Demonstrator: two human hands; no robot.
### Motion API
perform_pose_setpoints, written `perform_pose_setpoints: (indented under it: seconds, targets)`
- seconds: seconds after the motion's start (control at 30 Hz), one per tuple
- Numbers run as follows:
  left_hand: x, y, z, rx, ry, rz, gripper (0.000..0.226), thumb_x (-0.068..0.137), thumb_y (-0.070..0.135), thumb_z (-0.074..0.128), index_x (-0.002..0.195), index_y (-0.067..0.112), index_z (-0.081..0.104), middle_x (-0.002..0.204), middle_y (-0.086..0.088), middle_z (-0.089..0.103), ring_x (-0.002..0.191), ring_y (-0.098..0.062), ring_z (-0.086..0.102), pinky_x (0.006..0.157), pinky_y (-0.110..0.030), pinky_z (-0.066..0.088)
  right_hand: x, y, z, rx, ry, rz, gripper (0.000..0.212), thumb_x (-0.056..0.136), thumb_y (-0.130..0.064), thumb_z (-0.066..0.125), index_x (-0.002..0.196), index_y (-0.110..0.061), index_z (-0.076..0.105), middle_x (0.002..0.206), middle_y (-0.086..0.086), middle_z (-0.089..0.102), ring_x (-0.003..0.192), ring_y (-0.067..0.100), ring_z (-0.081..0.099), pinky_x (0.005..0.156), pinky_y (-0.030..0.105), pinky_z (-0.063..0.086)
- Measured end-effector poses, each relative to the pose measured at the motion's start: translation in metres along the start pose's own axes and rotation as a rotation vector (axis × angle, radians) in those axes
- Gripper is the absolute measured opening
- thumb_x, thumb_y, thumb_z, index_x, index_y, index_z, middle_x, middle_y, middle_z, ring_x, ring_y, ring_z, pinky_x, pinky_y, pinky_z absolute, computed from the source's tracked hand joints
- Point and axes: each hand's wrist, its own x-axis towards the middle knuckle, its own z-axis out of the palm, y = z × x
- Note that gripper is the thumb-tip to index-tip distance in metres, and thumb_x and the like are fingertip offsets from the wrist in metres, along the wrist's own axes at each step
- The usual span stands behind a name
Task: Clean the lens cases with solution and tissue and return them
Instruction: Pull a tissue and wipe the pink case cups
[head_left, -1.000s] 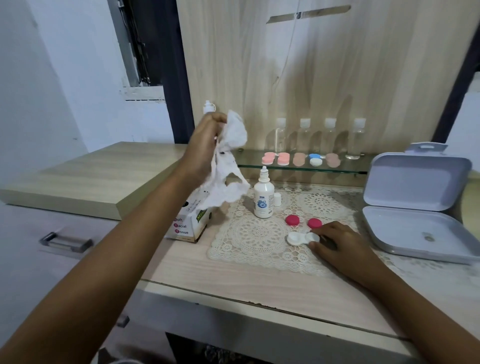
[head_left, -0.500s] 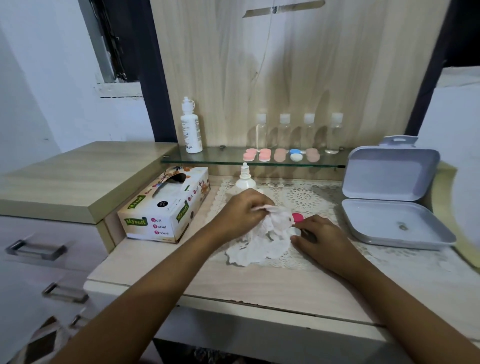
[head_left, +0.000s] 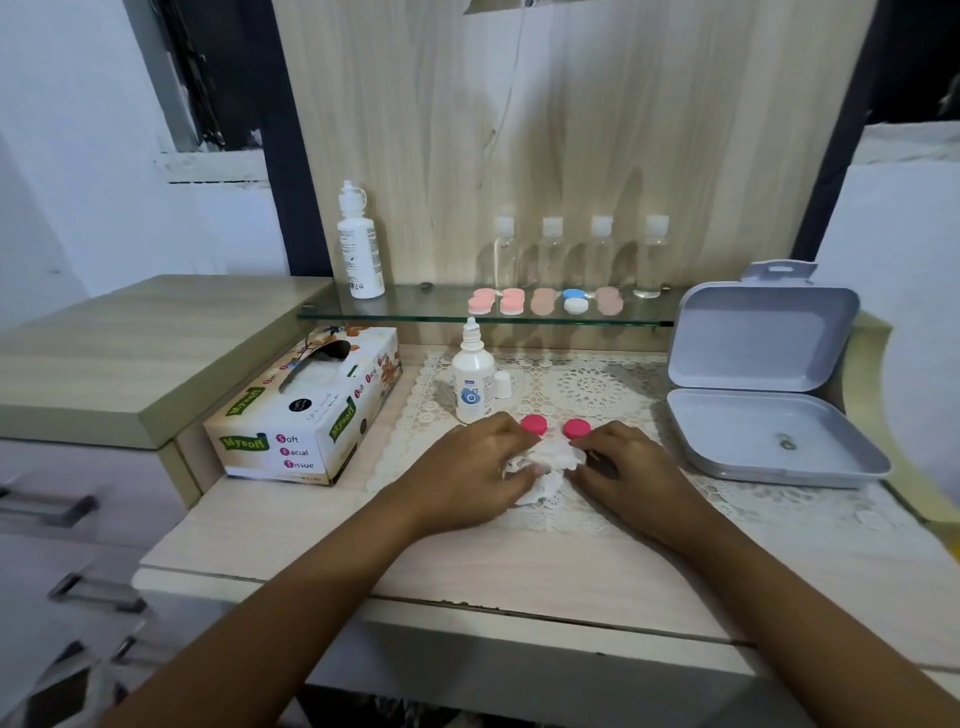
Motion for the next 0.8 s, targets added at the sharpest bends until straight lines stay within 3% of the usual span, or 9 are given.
perform_pose_setpoints:
  seconds: [0.07, 0.13, 0.3, 0.53, 0.8]
  targets:
    - [-0.004, -0.002, 0.001, 0.072, -0.053, 0.034, 0.053, 0.089, 0.05, 0.052, 0.133, 0.022, 0.05, 0.12, 0.007, 0.047, 0.107, -0.008, 0.045, 0.086, -0.024, 0.037, 0.0, -0.001, 0.0, 0.006, -0.006, 0.001, 0.025, 0.086, -0.03, 0.061, 0.108, -0.021, 0.066, 0.1, 0.001, 0.058, 0.099, 0.019, 0.051, 0.086, 0.036, 0.042]
    - [-0.005, -0.005, 0.001, 0.097, -0.065, 0.049, 0.051, 0.088, 0.047, 0.055, 0.133, 0.022, 0.051, 0.122, 0.005, 0.046, 0.108, -0.01, 0.045, 0.089, -0.027, 0.039, 0.0, 0.0, 0.0, 0.007, -0.017, 0.004, 0.025, 0.086, -0.031, 0.061, 0.109, -0.021, 0.065, 0.101, -0.001, 0.058, 0.1, 0.019, 0.05, 0.088, 0.036, 0.042]
    - [0.0, -0.011, 0.004, 0.09, 0.042, 0.124, 0.025, 0.086, 0.027, 0.059, 0.104, 0.016, 0.071, 0.097, -0.001, 0.059, 0.085, -0.02, 0.059, 0.067, -0.036, 0.05, 0.0, 0.002, 0.001, 0.009, -0.024, 0.01, 0.026, 0.085, -0.034, 0.062, 0.109, -0.023, 0.065, 0.102, -0.003, 0.056, 0.102, 0.018, 0.05, 0.09, 0.038, 0.041]
    - [0.007, -0.011, 0.007, 0.262, 0.075, 0.215, 0.032, 0.087, 0.035, 0.045, 0.091, 0.017, 0.072, 0.091, 0.0, 0.059, 0.075, -0.02, 0.057, 0.062, -0.032, 0.042, 0.001, 0.003, 0.001, 0.006, -0.034, 0.008, 0.027, 0.087, -0.033, 0.062, 0.111, -0.022, 0.063, 0.101, -0.003, 0.056, 0.103, 0.021, 0.048, 0.09, 0.039, 0.04]
    - [0.005, -0.012, 0.012, 0.234, 0.077, 0.231, 0.032, 0.088, 0.033, 0.043, 0.094, 0.018, 0.07, 0.093, -0.001, 0.058, 0.074, -0.02, 0.055, 0.059, -0.031, 0.043, 0.0, 0.003, 0.0, 0.003, -0.045, 0.003, 0.026, 0.087, -0.031, 0.061, 0.112, -0.022, 0.063, 0.107, 0.0, 0.058, 0.104, 0.022, 0.049, 0.09, 0.039, 0.04]
